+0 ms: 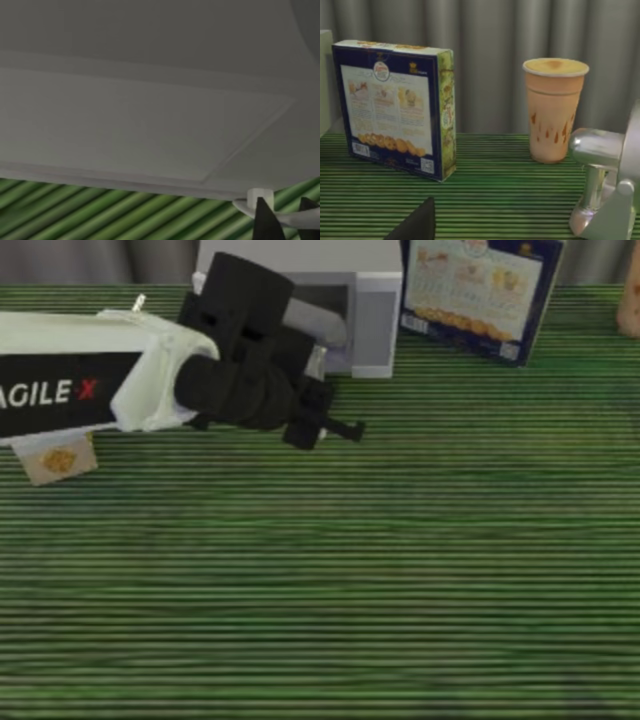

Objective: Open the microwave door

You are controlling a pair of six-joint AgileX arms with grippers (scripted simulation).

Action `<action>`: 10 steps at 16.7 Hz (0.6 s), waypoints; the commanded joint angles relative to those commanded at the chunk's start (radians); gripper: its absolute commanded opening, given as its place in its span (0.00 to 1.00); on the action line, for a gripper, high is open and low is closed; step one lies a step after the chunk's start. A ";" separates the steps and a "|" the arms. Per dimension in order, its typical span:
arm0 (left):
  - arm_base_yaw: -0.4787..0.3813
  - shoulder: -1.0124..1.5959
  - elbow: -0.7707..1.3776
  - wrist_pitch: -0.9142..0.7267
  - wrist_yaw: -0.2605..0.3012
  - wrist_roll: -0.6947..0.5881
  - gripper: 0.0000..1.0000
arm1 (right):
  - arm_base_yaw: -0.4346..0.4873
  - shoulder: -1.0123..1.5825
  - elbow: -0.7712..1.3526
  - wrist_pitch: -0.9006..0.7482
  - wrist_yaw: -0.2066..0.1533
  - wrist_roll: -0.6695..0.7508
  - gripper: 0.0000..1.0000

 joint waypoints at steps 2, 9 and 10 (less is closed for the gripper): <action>0.000 0.000 0.000 0.000 0.000 0.000 0.00 | 0.000 0.000 0.000 0.000 0.000 0.000 1.00; 0.000 0.000 0.000 0.000 0.000 0.000 0.00 | 0.000 0.000 0.000 0.000 0.000 0.000 1.00; 0.000 0.000 0.000 0.000 0.000 0.000 0.00 | 0.000 0.000 0.000 0.000 0.000 0.000 1.00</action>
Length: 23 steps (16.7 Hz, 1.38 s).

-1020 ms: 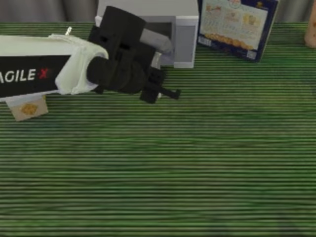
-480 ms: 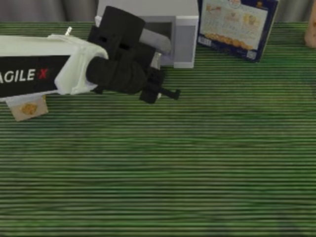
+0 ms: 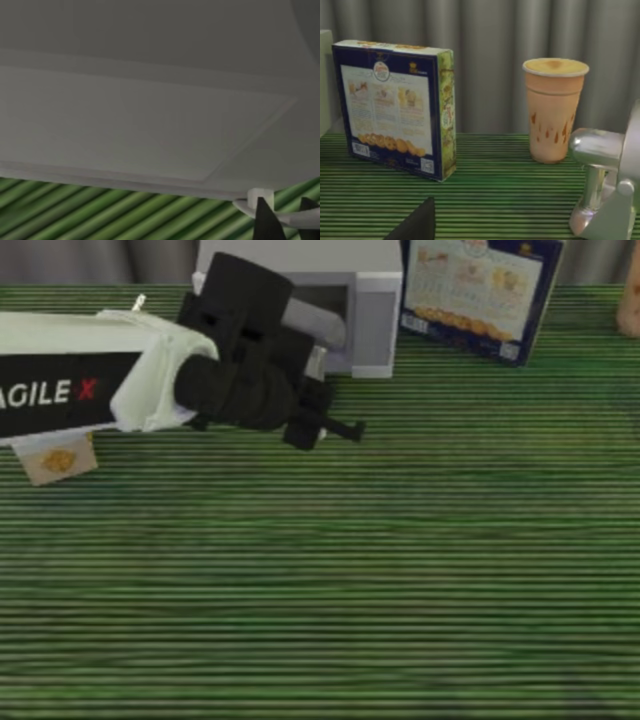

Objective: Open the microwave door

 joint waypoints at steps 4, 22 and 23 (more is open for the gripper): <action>0.000 0.000 0.000 0.000 0.000 0.000 0.00 | 0.000 0.000 0.000 0.000 0.000 0.000 1.00; 0.024 -0.025 -0.034 0.003 0.054 0.063 0.00 | 0.000 0.000 0.000 0.000 0.000 0.000 1.00; 0.024 -0.025 -0.034 0.003 0.054 0.063 0.00 | 0.000 0.000 0.000 0.000 0.000 0.000 1.00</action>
